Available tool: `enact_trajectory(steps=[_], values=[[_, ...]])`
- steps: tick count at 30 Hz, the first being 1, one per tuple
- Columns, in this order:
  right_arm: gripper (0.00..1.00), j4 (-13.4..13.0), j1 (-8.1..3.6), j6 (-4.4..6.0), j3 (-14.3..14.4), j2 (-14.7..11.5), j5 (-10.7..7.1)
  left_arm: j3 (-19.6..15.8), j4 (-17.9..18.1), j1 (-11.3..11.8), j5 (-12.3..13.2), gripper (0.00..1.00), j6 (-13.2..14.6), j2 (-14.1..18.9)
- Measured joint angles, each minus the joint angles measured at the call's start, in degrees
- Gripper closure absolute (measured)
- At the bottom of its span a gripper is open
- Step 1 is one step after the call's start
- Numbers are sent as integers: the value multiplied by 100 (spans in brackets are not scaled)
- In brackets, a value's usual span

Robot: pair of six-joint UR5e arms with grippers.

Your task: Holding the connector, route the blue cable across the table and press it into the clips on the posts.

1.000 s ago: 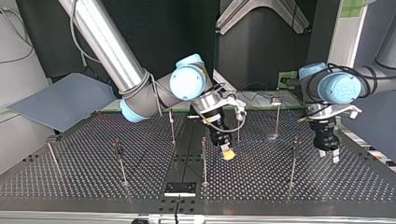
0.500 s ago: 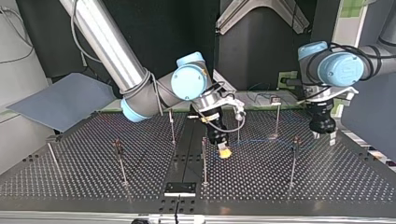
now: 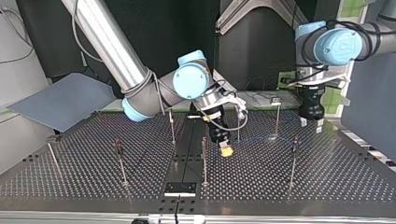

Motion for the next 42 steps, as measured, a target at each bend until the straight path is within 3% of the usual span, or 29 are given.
enact_trajectory(steps=[8, 18, 33, 42], values=[[100, 13, 30, -10, -1, -1, 25, -11, 20, -80, 199, 0, 46, 405], [100, 49, 41, -5, -23, -5, 44, -8, -155, -334, 330, 0, 470, 692], [100, 80, 41, -2, -44, 0, 59, 387, -283, -1080, 107, 0, 1212, 285], [100, 75, 39, -10, -45, 2, 58, 536, -145, -1116, 69, 0, 1150, 105]])
